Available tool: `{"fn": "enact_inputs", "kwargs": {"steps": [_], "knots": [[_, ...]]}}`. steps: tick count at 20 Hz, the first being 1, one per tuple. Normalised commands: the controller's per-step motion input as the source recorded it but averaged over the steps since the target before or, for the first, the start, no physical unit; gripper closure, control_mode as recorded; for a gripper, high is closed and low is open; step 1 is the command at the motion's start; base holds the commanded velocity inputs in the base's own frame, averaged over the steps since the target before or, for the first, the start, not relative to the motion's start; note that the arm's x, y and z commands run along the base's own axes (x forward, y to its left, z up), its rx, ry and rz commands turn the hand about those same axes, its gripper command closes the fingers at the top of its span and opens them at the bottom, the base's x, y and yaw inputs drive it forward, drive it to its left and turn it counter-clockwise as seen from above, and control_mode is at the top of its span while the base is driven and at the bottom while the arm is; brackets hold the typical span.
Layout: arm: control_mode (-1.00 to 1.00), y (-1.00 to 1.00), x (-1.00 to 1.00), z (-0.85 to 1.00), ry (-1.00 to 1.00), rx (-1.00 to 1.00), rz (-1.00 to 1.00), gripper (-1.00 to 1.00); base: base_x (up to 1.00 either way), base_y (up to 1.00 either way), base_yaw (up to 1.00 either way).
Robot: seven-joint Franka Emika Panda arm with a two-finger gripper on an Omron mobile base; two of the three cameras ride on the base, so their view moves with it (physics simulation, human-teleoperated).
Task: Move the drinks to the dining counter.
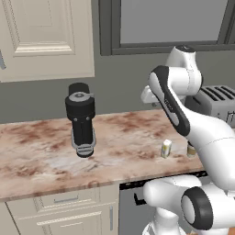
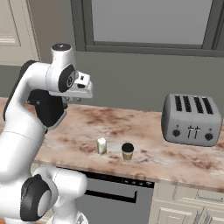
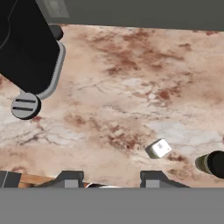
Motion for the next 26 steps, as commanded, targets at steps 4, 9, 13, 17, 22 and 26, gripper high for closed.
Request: {"fn": "enact_inputs", "kwargs": {"steps": [4, 9, 13, 17, 22, 26], "knots": [[-1.00, -0.02, -0.02, -0.09, 0.00, 0.00, 0.00, -1.00, 0.00, 0.00, 0.00], [-1.00, -0.18, -0.07, -0.25, 0.00, 0.00, 0.00, -1.00, 0.00, 0.00, 0.00], [-1.00, -0.18, -0.02, -0.24, 0.00, 0.00, 0.00, -1.00, 0.00, 0.00, 0.00], [-1.00, -0.21, -0.01, -0.28, 0.00, 0.00, 0.00, -1.00, 0.00, 0.00, 0.00], [-1.00, -0.21, -0.01, -0.25, 0.00, 0.00, 0.00, -1.00, 0.00, 0.00, 0.00], [-1.00, -0.20, -0.01, -0.03, 0.00, -0.02, 0.00, -1.00, 0.00, 0.00, 0.00]]}}
